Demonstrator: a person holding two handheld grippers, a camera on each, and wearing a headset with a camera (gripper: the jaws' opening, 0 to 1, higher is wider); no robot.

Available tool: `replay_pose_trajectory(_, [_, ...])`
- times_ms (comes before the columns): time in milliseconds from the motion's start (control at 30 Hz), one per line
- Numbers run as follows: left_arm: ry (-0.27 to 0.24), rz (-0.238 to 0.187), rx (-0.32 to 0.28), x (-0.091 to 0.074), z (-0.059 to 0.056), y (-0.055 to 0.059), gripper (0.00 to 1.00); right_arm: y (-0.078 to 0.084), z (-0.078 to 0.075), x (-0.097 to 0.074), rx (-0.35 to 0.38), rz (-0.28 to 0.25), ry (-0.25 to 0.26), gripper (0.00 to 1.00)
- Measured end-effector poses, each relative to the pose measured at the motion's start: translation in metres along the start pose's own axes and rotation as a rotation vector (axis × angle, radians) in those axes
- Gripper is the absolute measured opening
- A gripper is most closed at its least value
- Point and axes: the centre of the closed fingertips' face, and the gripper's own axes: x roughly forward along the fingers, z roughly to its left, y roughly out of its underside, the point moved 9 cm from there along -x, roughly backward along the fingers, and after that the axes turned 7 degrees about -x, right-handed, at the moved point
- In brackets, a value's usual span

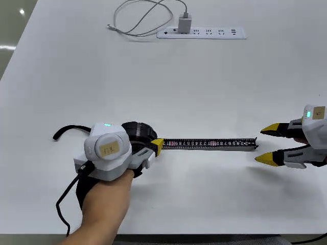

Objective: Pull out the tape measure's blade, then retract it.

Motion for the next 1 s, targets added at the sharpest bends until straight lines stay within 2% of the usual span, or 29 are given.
replay_pose_trajectory(233, [-0.015, -0.004, -0.030, 0.002, 0.001, -0.001, 0.62, -0.001, -0.005, 0.005, -0.032, 0.021, -0.022, 0.34])
replay_pose_trajectory(333, [-0.024, -0.004, -0.014, 0.002, 0.002, 0.000, 0.59, -0.003, -0.006, 0.009, -0.050, 0.030, -0.029, 0.32])
replay_pose_trajectory(533, [-0.021, -0.008, -0.042, 0.002, 0.002, -0.001, 0.59, -0.003, -0.009, 0.015, -0.087, 0.052, -0.053, 0.27])
replay_pose_trajectory(1000, [-0.024, 0.000, -0.046, 0.003, 0.002, -0.001, 0.59, -0.001, -0.015, 0.022, -0.157, 0.103, -0.113, 0.16])
